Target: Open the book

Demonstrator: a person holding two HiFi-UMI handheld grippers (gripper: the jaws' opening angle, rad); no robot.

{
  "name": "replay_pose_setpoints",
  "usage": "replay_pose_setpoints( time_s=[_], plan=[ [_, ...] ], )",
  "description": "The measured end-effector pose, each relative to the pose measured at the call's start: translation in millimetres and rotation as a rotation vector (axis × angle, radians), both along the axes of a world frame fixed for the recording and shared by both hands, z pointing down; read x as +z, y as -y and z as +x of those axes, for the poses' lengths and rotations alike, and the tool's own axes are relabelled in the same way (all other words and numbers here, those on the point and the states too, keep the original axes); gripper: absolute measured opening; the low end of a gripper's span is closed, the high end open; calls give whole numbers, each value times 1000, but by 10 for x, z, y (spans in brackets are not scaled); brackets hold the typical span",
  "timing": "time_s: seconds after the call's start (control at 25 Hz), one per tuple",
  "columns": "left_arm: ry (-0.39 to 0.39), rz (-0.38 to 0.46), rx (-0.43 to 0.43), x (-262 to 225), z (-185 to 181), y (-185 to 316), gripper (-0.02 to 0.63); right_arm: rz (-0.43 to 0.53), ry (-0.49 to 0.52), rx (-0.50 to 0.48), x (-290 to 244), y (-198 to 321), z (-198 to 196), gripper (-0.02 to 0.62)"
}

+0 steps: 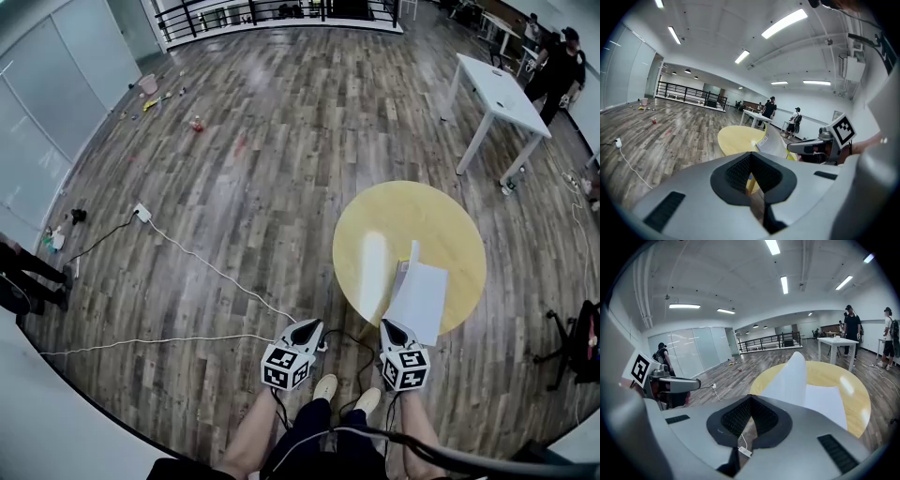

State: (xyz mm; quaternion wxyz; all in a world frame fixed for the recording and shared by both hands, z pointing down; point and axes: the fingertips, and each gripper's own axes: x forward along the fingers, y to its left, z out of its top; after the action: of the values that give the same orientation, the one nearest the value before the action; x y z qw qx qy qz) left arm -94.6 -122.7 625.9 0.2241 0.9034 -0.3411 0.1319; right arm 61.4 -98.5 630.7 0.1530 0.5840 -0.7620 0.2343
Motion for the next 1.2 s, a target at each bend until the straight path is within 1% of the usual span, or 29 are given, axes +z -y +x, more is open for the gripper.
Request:
replay_pose_setpoints(
  time_s=[0.28,0.64,0.84,1.2],
  plan=[
    [1,-21,-46,104,-284,52,-2,-40,6,-54,183,108,-324,3],
    [3,-67,-106,347,-564,81,-2,-112,23,-99,561,167,-593,3],
    [6,-89,-129,510,-637,134,-2,-140,40,-125,745,242,-721,3],
    [10,-116,-136,653,-681,215,-2,-193,46,-173,1016,329,-930,3]
  ],
)
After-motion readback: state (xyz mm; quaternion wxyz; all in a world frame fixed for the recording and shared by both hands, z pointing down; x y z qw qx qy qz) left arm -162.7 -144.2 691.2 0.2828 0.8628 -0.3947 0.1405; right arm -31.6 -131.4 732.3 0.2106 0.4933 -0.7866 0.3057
